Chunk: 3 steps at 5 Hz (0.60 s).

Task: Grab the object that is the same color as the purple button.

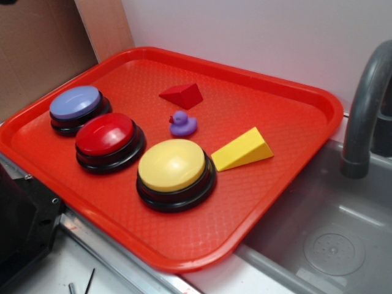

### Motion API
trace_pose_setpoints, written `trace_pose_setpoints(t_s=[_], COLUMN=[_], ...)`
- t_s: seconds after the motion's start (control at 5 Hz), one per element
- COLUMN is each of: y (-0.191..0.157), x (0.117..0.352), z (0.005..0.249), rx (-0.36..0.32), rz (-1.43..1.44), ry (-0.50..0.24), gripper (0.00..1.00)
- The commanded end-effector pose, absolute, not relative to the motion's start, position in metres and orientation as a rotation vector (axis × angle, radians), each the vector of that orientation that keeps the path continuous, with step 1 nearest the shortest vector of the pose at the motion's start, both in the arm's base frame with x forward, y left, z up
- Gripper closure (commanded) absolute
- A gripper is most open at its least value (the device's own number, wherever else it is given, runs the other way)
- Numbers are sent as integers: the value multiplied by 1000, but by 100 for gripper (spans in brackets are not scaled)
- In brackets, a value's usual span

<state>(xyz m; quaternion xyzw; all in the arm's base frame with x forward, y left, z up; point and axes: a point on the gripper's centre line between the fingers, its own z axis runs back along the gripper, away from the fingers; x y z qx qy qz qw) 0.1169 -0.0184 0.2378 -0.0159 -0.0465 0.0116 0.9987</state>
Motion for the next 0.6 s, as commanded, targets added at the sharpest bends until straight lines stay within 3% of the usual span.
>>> trace_pose_setpoints(t_s=[0.0, 0.4], y=[-18, -25], x=[117, 142], z=[238, 215], rx=[-32, 9], rz=[23, 222], ry=[-93, -104], gripper=[0, 0])
